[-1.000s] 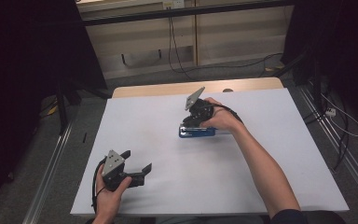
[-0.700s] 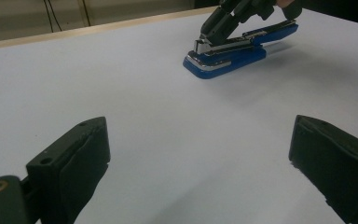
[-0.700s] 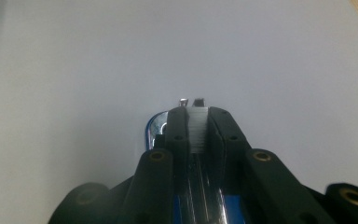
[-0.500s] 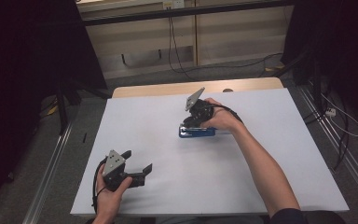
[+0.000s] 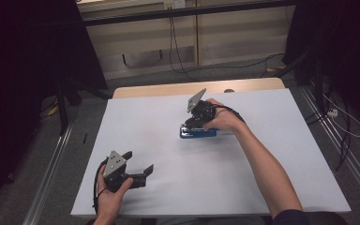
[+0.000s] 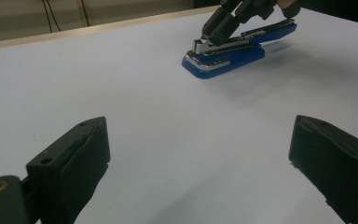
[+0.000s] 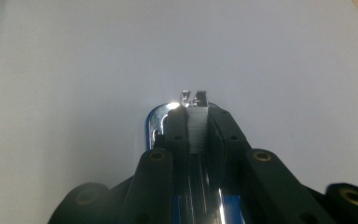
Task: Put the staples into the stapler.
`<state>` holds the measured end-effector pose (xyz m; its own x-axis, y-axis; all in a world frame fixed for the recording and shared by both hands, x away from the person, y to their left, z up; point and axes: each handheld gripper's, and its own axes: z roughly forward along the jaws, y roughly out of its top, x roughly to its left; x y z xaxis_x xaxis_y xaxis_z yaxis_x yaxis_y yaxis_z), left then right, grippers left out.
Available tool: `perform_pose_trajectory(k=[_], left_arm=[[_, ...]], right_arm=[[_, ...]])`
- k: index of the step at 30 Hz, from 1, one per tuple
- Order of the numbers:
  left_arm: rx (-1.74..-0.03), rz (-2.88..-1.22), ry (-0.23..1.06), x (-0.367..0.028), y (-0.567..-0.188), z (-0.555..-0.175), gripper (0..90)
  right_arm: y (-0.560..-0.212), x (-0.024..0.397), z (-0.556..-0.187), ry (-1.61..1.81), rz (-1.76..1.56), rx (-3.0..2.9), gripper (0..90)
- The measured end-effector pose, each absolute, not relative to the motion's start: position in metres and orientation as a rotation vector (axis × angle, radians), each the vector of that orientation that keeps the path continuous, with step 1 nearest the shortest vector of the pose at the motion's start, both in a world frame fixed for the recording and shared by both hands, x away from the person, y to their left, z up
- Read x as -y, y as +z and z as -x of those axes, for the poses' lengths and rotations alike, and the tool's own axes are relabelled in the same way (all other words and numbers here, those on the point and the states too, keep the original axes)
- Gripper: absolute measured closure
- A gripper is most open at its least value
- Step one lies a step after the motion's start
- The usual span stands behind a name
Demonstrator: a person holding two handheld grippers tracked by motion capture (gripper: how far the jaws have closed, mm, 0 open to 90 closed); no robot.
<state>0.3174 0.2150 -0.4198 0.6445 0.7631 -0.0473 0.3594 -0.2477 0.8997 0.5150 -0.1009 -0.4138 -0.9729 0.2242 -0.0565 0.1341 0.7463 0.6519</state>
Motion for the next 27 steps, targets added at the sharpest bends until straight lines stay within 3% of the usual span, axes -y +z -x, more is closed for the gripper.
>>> perform_pose_trajectory(k=[27], left_arm=[[-0.893, -1.852, 0.504, -0.2161, -0.4197, -0.3177, 5.2]], right_arm=[[-0.4136, 0.0979, -0.5174, 1.044, -0.257, -2.816, 79.0]])
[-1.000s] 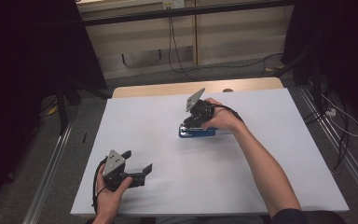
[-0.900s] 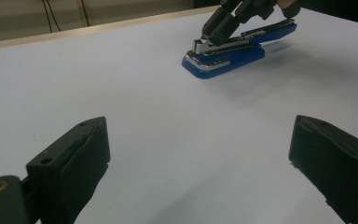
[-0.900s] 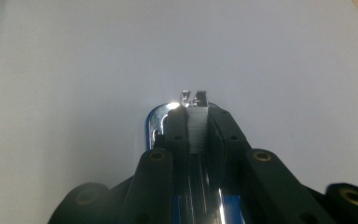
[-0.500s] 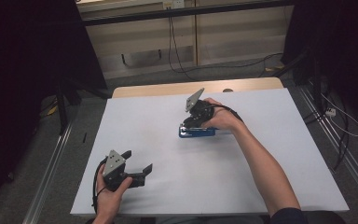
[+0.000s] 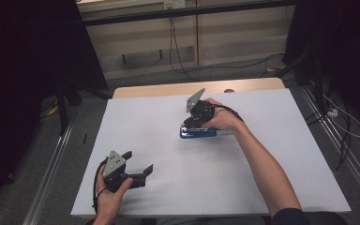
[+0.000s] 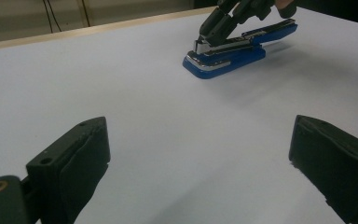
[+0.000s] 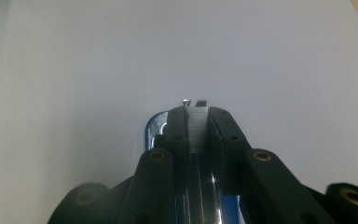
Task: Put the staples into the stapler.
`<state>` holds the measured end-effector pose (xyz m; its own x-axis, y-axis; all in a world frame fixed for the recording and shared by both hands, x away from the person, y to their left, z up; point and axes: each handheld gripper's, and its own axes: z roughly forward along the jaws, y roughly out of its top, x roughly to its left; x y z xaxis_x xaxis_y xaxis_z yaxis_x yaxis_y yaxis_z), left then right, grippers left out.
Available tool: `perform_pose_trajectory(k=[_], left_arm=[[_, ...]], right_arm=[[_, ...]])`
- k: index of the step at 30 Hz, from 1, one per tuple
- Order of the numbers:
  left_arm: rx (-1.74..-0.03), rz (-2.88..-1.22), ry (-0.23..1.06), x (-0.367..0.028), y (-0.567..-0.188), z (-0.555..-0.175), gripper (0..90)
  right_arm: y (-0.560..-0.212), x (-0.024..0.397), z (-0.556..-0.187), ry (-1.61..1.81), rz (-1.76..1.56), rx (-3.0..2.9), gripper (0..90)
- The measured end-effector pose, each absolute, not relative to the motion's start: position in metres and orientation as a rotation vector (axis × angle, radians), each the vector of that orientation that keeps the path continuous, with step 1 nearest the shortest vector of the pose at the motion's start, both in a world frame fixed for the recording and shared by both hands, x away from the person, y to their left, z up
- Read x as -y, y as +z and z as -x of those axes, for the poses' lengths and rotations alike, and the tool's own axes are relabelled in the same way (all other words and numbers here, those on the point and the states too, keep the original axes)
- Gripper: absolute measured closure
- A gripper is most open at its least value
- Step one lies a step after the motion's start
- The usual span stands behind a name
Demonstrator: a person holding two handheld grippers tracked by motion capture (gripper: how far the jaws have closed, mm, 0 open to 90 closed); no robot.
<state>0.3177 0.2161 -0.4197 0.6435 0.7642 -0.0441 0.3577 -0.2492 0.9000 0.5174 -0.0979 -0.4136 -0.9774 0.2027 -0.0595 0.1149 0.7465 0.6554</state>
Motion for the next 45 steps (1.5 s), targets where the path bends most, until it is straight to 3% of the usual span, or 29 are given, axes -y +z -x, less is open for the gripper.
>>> perform_pose_trajectory(k=[20, 30, 36, 45], left_arm=[[-0.898, -1.852, 0.5, -0.216, -0.42, -0.318, 5.3], [-0.898, -1.853, 0.497, -0.216, -0.42, -0.318, 5.2], [-0.895, -1.852, 0.498, -0.215, -0.42, -0.319, 5.3], [-0.901, -1.848, 0.496, -0.215, -0.421, -0.32, 5.3]], right_arm=[[-0.416, 0.098, -0.518, 1.037, -0.29, -2.814, 73.4], [-0.415, 0.102, -0.52, 1.107, -0.42, -2.762, 60.4], [-0.416, 0.107, -0.518, 1.139, -0.554, -2.704, 44.0], [-0.417, 0.113, -0.516, 1.18, -0.662, -2.628, 29.2]])
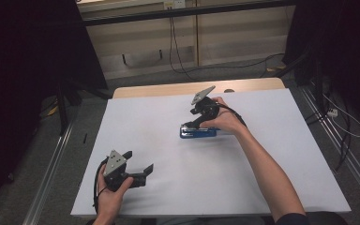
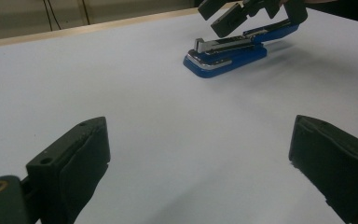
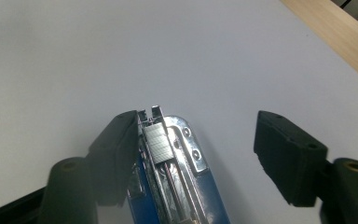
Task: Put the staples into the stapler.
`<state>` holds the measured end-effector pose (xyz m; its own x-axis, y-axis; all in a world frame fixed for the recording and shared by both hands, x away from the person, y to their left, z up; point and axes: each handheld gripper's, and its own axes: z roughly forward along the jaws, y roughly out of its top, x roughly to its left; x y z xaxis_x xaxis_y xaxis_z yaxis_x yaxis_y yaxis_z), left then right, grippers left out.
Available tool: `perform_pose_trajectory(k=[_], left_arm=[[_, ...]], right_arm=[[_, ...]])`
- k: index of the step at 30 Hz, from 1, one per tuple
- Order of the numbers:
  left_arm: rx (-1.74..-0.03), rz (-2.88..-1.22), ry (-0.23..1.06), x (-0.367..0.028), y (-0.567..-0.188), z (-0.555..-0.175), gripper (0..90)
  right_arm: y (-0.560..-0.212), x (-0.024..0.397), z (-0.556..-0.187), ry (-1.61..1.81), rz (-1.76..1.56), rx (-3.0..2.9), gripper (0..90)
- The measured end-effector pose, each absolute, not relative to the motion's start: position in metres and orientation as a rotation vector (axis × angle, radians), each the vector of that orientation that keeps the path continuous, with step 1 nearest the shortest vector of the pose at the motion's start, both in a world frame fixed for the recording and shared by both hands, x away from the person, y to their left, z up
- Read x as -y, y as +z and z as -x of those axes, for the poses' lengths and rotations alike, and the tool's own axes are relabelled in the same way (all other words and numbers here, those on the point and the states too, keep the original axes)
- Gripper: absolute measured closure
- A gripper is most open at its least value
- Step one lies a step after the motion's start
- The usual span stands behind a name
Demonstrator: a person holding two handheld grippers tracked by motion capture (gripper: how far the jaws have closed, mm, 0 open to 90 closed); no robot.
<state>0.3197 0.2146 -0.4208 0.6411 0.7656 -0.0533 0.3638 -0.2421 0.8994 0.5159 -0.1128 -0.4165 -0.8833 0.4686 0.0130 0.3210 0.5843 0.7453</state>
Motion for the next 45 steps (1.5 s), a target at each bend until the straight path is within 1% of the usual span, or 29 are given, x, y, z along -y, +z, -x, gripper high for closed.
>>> perform_pose_trajectory(k=[9, 13, 18, 28, 31, 36, 42, 45], left_arm=[[-0.9, -1.849, 0.495, -0.215, -0.421, -0.32, 5.3], [-0.896, -1.851, 0.496, -0.215, -0.421, -0.32, 5.2], [-0.896, -1.849, 0.497, -0.215, -0.421, -0.32, 5.2], [-0.9, -1.856, 0.502, -0.215, -0.421, -0.321, 5.3], [-0.9, -1.856, 0.501, -0.215, -0.42, -0.321, 5.3], [-0.895, -1.851, 0.497, -0.214, -0.42, -0.32, 5.3], [-0.903, -1.853, 0.5, -0.215, -0.42, -0.321, 5.3], [-0.908, -1.848, 0.499, -0.214, -0.421, -0.322, 5.3]], right_arm=[[-0.417, 0.115, -0.509, 1.205, -0.726, -2.569, 21.3], [-0.416, 0.116, -0.506, 1.212, -0.765, -2.54, 14.9], [-0.416, 0.12, -0.502, 1.22, -0.817, -2.503, 11.6], [-0.413, 0.13, -0.492, 1.244, -0.859, -2.463, 11.8], [-0.412, 0.131, -0.489, 1.255, -0.882, -2.439, 10.4], [-0.412, 0.134, -0.484, 1.267, -0.908, -2.413, 11.3], [-0.413, 0.137, -0.475, 1.257, -0.934, -2.376, 10.6], [-0.416, 0.14, -0.471, 1.259, -0.967, -2.352, 8.7]])
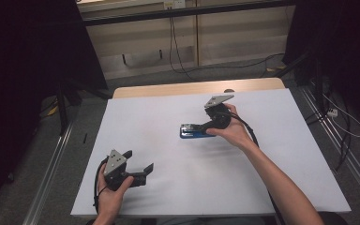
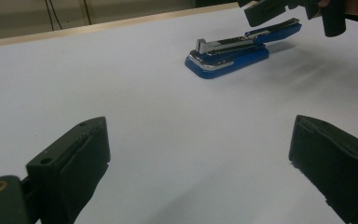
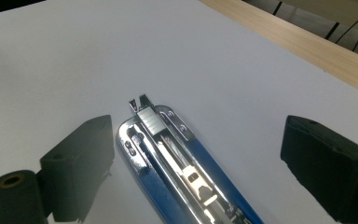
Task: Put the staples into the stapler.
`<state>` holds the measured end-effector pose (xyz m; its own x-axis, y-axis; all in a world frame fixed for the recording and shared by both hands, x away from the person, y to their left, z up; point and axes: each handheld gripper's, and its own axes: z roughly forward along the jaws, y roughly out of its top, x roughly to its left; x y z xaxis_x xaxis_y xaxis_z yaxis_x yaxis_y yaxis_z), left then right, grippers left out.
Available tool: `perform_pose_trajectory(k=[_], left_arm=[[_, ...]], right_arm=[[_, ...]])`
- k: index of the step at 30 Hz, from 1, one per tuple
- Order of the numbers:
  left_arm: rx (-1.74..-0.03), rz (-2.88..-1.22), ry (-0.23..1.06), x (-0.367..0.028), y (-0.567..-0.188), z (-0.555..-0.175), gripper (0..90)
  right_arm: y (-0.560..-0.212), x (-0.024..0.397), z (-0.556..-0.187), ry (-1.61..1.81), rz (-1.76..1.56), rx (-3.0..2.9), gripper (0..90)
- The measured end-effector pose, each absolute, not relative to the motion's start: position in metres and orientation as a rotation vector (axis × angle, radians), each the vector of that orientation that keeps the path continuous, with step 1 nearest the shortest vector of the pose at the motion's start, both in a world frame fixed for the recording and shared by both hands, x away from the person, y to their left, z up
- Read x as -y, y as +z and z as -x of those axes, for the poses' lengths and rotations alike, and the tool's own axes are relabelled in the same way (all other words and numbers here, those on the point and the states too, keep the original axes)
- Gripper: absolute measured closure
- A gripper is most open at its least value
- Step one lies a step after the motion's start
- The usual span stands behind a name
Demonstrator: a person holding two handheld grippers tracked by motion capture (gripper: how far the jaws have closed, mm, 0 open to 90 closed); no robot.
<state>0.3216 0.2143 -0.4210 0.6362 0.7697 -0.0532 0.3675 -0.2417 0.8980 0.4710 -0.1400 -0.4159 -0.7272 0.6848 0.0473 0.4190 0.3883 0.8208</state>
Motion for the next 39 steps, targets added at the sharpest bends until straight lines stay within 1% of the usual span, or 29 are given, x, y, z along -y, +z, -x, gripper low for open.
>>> perform_pose_trajectory(k=[4, 11, 24, 30, 39], left_arm=[[-0.906, -1.855, 0.499, -0.214, -0.421, -0.322, 5.3], [-0.912, -1.845, 0.499, -0.215, -0.42, -0.324, 5.3], [-0.925, -1.844, 0.507, -0.214, -0.422, -0.325, 5.2], [-0.947, -1.834, 0.499, -0.217, -0.424, -0.325, 5.3], [-0.937, -1.841, 0.504, -0.217, -0.423, -0.324, 5.2]], right_arm=[[-0.418, 0.144, -0.464, 1.272, -0.988, -2.308, 8.3], [-0.415, 0.156, -0.453, 1.278, -1.061, -2.226, 4.0], [-0.422, 0.178, -0.43, 1.262, -1.135, -2.124, 3.2], [-0.42, 0.191, -0.42, 1.273, -1.167, -2.054, 3.3], [-0.421, 0.21, -0.401, 1.268, -1.184, -1.978, 2.6]])
